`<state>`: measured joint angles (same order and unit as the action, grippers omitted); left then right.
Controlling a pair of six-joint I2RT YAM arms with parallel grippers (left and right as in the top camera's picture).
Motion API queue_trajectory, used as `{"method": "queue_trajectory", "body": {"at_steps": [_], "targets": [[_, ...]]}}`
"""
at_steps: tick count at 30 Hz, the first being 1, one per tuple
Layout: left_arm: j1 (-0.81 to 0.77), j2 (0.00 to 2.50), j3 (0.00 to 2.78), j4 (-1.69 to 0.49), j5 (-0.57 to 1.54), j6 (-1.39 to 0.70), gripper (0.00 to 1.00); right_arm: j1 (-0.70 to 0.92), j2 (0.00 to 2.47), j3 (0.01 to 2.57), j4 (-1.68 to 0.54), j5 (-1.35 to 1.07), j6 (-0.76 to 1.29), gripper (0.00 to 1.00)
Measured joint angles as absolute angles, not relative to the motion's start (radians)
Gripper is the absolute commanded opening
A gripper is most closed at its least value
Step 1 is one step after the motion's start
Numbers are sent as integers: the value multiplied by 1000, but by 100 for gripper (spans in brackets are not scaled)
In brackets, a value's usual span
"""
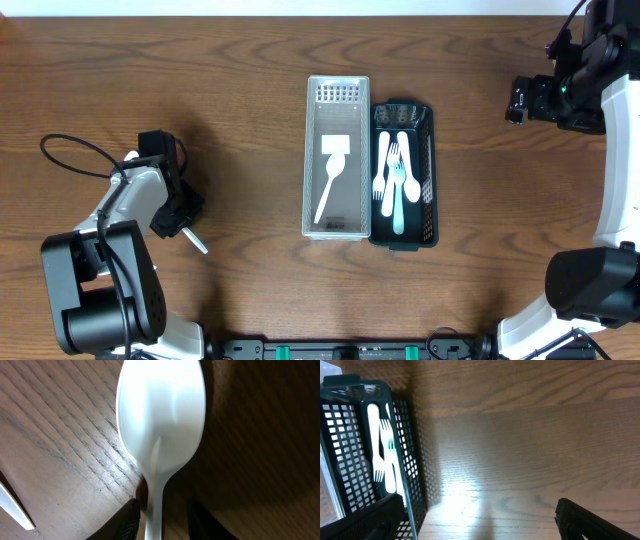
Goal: Pack container
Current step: 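Reach the left gripper to the next white spoon and grasp it, then carry the spoon into the white basket and open the left gripper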
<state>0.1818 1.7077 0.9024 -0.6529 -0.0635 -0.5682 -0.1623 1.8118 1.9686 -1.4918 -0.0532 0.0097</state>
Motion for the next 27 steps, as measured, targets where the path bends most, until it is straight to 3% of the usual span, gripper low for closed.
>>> {"method": "queue_trajectory", "body": {"at_steps": [14, 27], "targets": [[182, 1708, 898, -653, -67, -556, 6, -162, 1812, 1969, -1492, -53, 10, 99], [179, 1707, 898, -659, -67, -482, 6, -162, 1812, 1969, -1491, -54, 10, 99]]}}
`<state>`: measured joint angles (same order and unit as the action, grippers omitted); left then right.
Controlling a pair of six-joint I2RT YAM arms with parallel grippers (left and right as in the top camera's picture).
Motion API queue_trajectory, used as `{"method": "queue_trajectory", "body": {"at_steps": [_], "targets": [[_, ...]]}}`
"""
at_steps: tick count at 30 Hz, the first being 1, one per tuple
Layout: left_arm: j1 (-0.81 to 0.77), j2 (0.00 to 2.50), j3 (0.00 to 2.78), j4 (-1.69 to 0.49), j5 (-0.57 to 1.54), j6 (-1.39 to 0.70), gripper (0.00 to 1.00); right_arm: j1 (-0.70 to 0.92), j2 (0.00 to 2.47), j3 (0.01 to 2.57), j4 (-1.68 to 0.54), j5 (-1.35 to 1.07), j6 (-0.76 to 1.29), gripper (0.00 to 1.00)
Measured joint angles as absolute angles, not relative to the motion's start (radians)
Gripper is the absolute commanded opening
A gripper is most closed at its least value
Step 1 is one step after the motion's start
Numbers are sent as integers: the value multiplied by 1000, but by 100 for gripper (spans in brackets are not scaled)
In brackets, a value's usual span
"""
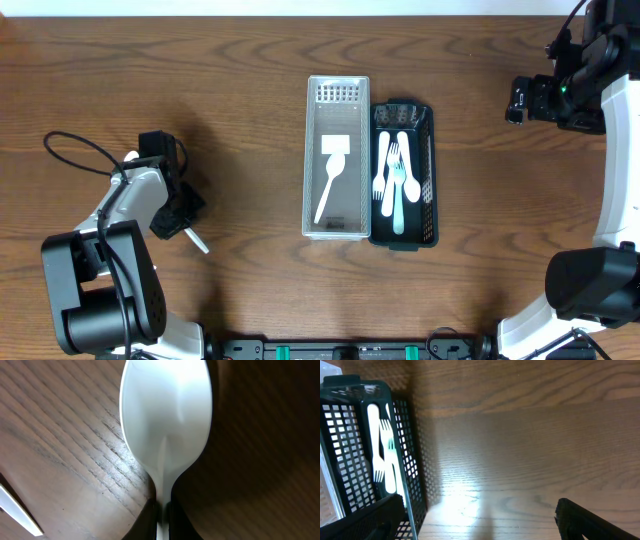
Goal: Pack container
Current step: 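Carry the spoon into the white basket and open the left gripper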
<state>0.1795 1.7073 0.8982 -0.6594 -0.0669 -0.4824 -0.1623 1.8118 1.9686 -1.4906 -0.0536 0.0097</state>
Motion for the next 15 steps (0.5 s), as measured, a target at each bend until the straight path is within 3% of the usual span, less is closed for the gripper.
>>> {"method": "queue_trajectory", "body": {"at_steps": [7, 15], "targets": [[101, 1644, 942, -767, -67, -416, 6, -162, 1812, 1969, -1489, -53, 10, 99], [-157, 1473, 1243, -995, -67, -369, 6, -162, 1812, 1968, -1486, -53, 10, 99]]}}
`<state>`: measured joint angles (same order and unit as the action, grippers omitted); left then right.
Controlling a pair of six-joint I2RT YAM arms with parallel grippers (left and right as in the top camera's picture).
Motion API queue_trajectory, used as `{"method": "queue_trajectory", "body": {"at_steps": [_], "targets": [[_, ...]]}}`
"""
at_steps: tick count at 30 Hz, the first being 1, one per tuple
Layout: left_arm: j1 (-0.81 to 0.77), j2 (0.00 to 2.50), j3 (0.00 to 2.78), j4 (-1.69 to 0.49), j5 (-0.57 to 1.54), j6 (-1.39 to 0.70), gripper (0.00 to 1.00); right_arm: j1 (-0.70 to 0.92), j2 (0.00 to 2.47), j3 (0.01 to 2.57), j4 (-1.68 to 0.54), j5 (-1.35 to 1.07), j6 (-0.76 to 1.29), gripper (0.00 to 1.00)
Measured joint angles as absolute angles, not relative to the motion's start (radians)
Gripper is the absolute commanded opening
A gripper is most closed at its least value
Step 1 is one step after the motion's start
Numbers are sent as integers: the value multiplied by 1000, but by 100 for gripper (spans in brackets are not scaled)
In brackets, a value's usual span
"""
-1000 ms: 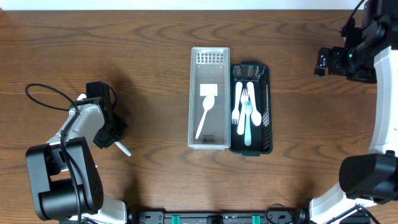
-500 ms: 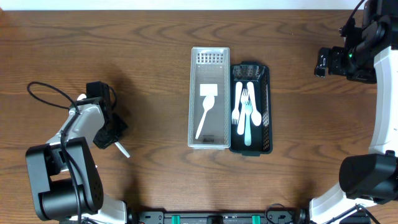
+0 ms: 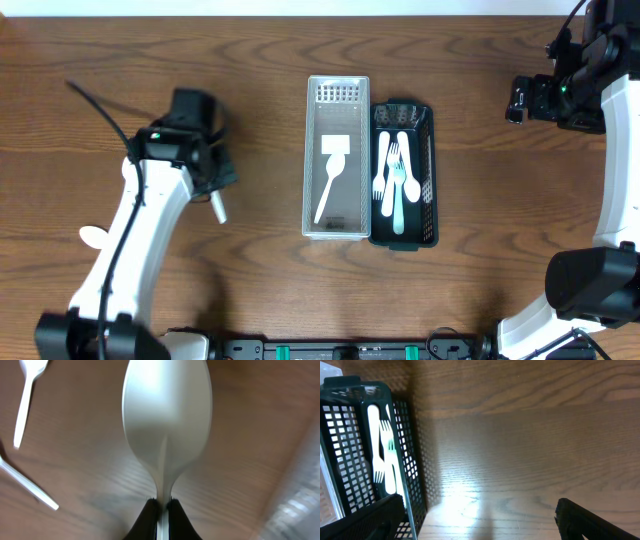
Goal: Pack container
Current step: 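Carry the spoon into the white basket and open the left gripper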
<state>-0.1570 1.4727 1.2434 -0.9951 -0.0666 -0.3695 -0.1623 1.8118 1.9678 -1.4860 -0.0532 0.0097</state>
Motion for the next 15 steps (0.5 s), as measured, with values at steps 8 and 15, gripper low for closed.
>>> {"method": "queue_trajectory", "body": {"at_steps": [8, 15], "targets": [[-487, 1475, 1482, -994, -56, -361, 6, -162, 1812, 1968, -1485, -53, 10, 99], [-627, 1630, 1499, -874, -56, -361, 6, -162, 1812, 1968, -1485, -54, 10, 99]]}}
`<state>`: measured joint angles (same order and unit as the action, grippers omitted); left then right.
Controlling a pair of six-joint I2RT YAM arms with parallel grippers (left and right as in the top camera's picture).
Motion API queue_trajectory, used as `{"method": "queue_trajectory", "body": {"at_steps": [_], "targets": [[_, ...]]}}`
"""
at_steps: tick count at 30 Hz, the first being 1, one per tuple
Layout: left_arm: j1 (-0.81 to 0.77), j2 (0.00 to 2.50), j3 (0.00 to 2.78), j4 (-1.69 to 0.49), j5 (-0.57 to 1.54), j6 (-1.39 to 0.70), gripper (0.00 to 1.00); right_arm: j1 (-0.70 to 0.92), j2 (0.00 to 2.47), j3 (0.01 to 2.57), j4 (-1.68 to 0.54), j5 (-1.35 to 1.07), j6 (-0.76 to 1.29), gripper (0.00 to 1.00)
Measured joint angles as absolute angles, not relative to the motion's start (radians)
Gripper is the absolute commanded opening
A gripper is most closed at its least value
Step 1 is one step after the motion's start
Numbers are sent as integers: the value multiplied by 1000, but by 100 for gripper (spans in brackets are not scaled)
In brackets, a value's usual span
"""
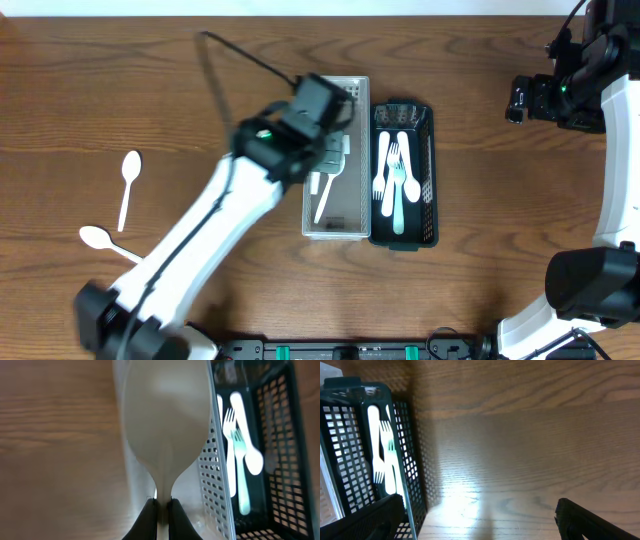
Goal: Pack container
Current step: 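Carry the spoon into the white basket and open the left gripper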
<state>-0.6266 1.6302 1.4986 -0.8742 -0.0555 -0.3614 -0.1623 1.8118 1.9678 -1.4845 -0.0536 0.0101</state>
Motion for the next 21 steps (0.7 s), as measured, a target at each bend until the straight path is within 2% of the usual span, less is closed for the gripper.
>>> {"method": "queue_trajectory", "body": {"at_steps": [10, 12, 13, 15, 17, 18, 21], "targets": [[-656, 1925, 1499, -825, -52, -361, 8, -162, 1812, 1968, -1488, -53, 10, 99], [-656, 1950, 1498, -825, -52, -361, 17, -162, 1812, 1968, -1488, -53, 10, 99], [-656, 1958, 1499, -825, -52, -358, 27, -162, 1812, 1968, -1488, -54, 10, 99], [-656, 1960, 1499, -824, -51, -353, 37, -162, 1812, 1968, -1488, -53, 10, 99], [-654, 1957, 1499, -821, -52, -345, 56, -162, 1812, 1968, -1488, -54, 10, 99], [-653, 1955, 1499, -822, -52, -344, 60, -162, 1812, 1968, -1488, -54, 10, 99], [-636, 1937, 1499, -833, -53, -339, 62, -162, 1812, 1968, -1488, -54, 10, 99]]}}
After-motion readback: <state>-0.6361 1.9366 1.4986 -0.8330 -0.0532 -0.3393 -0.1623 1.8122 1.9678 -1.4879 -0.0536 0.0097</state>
